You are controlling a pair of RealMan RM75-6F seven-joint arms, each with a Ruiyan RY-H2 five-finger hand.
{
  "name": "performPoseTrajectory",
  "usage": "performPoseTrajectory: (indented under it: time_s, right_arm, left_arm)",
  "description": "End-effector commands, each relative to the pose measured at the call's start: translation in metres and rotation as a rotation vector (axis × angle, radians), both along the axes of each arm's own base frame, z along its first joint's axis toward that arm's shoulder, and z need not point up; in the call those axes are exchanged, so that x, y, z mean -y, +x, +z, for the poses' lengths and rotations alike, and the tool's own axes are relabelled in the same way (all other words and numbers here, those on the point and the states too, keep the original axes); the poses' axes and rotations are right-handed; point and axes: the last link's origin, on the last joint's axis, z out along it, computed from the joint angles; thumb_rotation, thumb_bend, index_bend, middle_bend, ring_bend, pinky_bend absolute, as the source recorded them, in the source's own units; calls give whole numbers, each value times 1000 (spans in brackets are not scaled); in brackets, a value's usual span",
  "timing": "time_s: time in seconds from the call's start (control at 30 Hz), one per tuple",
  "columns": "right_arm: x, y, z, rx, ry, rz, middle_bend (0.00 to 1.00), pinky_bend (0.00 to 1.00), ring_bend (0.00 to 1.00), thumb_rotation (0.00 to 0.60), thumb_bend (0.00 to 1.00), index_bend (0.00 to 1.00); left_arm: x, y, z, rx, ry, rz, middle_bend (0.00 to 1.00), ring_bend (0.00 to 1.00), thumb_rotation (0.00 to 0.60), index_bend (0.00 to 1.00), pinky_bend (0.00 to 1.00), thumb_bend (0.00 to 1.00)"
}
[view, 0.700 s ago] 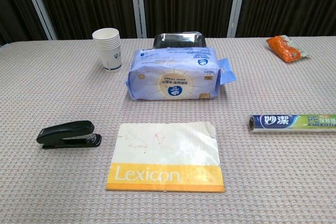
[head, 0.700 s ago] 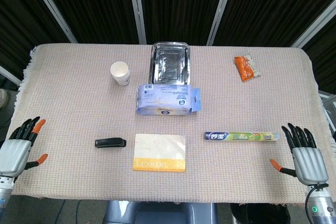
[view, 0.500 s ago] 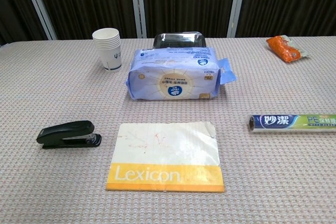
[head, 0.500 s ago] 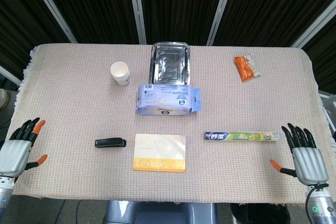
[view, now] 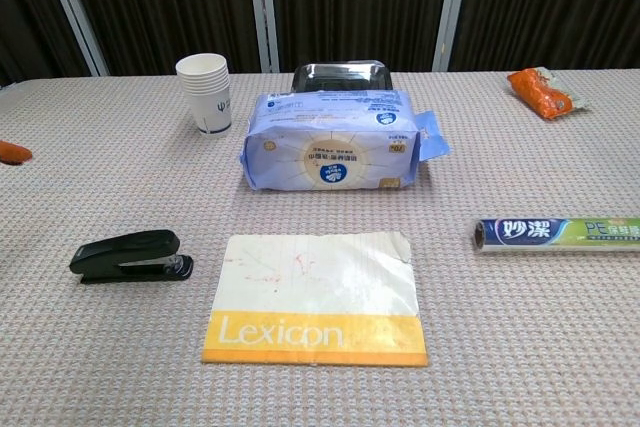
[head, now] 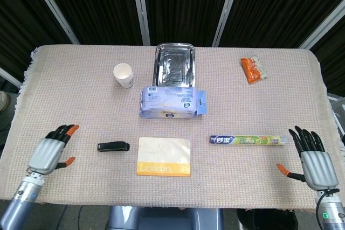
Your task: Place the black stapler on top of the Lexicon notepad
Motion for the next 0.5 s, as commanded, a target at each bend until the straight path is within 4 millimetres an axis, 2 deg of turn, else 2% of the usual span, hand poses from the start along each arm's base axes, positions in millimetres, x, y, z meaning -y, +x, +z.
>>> performPoseTrajectory:
  time_s: [0.03,0.2,0.23,0.37,0.5]
  right_arm:
    - [0,0,1,4,6,3,0,0,0,380,185,0]
    - [-1,0,3,22,10,9,0,0,0,380,185,0]
    - [-1,0,5,27,6,10,0,0,0,377,185,0]
    - [-1,0,7,34,3,11,0,0,0,378,184,0]
    - [-1,-1,8,37,8,10,0,0,0,384,184,0]
  left_arm:
    - [-12,10,-27,-33,-22,-23,166,135,600,184,313,222]
    - [-23,18,-52,-54,-19,-45,173,148,600,205,328,235]
    - [-27,26,-62,-31,-32,-61,174,150,600,211,330,237]
    - [-31,33,-73,-16,-26,-88,220,186,600,253,351,254]
    - [-36,40,-89,-28,-59,-98,216,185,600,269,349,257]
